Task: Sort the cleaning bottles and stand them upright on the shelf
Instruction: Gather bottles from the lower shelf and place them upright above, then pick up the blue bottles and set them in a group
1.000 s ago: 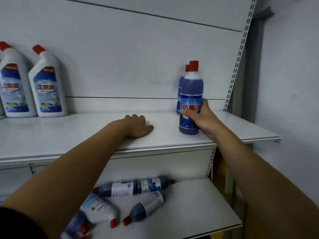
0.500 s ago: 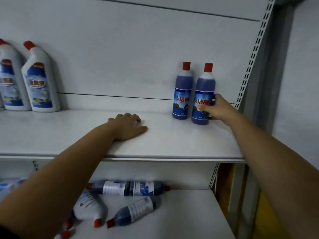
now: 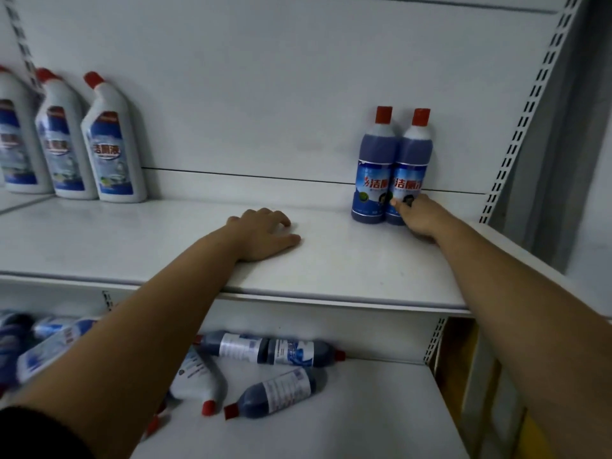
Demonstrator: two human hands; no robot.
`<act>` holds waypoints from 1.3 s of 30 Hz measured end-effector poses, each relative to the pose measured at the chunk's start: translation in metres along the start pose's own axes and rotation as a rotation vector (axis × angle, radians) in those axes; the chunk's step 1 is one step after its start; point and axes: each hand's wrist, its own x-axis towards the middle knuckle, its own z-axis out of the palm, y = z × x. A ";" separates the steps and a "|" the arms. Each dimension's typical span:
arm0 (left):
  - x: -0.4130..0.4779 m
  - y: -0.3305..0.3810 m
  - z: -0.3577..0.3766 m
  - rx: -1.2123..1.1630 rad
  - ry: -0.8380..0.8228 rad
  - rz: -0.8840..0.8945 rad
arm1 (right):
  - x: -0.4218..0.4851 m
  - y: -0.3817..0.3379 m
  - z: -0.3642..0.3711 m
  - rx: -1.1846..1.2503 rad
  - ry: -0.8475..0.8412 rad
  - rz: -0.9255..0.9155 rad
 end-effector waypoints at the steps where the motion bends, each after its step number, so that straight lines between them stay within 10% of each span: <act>1: 0.000 0.000 0.000 -0.003 0.003 0.001 | -0.005 0.000 0.002 -0.099 -0.088 0.017; 5: -0.002 -0.003 0.000 -0.031 0.021 -0.008 | -0.026 -0.002 0.003 -0.274 -0.277 0.091; 24: -0.081 -0.069 -0.021 -0.101 -0.033 0.269 | -0.178 -0.110 0.075 -0.326 0.038 -0.051; 32: -0.156 -0.127 0.005 0.087 0.448 0.554 | -0.279 -0.154 0.158 -0.022 0.460 -0.302; 36: -0.175 -0.155 0.059 0.031 0.683 0.646 | -0.314 -0.138 0.204 -0.009 0.472 -0.311; 39: -0.176 -0.170 0.099 -0.122 0.561 0.670 | -0.320 -0.112 0.229 -0.029 0.353 -0.268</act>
